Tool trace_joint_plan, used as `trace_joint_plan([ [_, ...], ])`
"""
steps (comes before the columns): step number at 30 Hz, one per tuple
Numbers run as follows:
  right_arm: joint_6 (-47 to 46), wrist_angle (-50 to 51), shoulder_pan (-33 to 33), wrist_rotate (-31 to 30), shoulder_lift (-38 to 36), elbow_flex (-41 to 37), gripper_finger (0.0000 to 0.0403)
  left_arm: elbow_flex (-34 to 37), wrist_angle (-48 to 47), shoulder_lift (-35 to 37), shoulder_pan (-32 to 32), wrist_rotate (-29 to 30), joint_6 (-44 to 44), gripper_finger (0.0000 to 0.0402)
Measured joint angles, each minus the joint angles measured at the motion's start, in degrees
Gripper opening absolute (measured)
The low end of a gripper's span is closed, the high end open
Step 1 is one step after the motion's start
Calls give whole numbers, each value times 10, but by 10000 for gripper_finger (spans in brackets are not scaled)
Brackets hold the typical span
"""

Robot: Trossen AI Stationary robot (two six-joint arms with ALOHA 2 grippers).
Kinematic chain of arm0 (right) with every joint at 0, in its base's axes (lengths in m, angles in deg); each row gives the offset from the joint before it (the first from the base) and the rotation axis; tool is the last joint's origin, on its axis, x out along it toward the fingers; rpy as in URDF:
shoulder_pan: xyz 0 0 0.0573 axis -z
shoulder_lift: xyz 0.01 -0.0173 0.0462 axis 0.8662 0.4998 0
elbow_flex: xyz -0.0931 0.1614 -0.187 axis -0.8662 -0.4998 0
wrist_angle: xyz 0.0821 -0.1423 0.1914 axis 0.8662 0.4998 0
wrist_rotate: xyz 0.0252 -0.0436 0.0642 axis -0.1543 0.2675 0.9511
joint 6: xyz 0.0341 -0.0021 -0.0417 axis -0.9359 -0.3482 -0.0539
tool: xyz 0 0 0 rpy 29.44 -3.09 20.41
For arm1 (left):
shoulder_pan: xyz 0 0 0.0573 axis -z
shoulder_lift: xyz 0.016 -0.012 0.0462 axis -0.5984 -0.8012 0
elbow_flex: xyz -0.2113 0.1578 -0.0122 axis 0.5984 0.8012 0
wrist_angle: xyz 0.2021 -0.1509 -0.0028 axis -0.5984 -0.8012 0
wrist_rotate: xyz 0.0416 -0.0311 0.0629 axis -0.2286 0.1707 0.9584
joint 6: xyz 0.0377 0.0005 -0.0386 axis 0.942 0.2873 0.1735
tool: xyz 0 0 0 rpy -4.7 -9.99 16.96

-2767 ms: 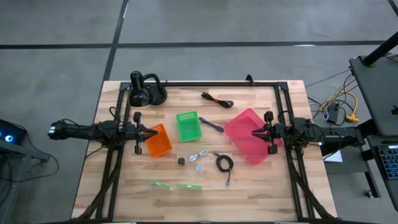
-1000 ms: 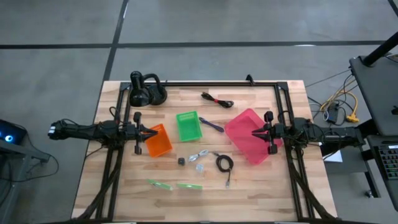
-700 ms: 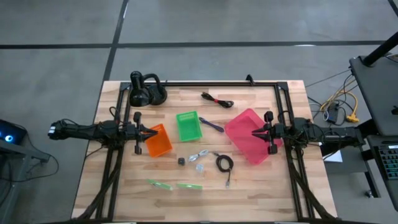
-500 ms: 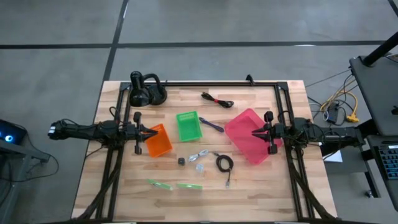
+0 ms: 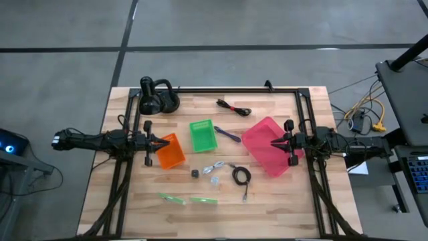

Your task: Pick and place items into bin

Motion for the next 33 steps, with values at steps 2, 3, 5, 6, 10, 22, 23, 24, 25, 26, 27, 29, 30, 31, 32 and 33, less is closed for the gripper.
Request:
trace_joint_plan([
  [2, 0, 0, 0, 0, 0, 0, 28, 0, 0, 0, 0, 0, 0, 8],
  [3, 0, 0, 0, 0, 0, 0, 28, 0, 0, 0, 0, 0, 0, 8],
  [5, 0, 0, 0, 0, 0, 0, 28, 0, 0, 0, 0, 0, 0, 8],
  [6, 0, 0, 0, 0, 0, 0, 28, 0, 0, 0, 0, 0, 0, 8],
  [10, 0, 0, 0, 0, 0, 0, 28, 0, 0, 0, 0, 0, 0, 8],
  [22, 0, 0, 0, 0, 0, 0, 28, 0, 0, 0, 0, 1, 0, 8],
  [23, 0, 0, 0, 0, 0, 0, 28, 0, 0, 0, 0, 1, 0, 8],
  [24, 0, 0, 0, 0, 0, 0, 28, 0, 0, 0, 0, 1, 0, 8],
  [25, 0, 0, 0, 0, 0, 0, 28, 0, 0, 0, 0, 1, 0, 8],
  [26, 0, 0, 0, 0, 0, 0, 28, 0, 0, 0, 0, 1, 0, 8],
  [27, 0, 0, 0, 0, 0, 0, 28, 0, 0, 0, 0, 1, 0, 8],
  [29, 0, 0, 0, 0, 0, 0, 28, 0, 0, 0, 0, 1, 0, 8],
  [30, 0, 0, 0, 0, 0, 0, 28, 0, 0, 0, 0, 1, 0, 8],
  [31, 5, -2, 0, -1, 0, 0, 28, 0, 0, 0, 0, 1, 0, 8],
  [32, 12, -4, 0, -1, 0, 0, 28, 0, 1, 0, 0, 2, 0, 8],
  [33, 20, -5, 0, -1, 0, 0, 28, 0, 2, 0, 0, 4, 0, 8],
])
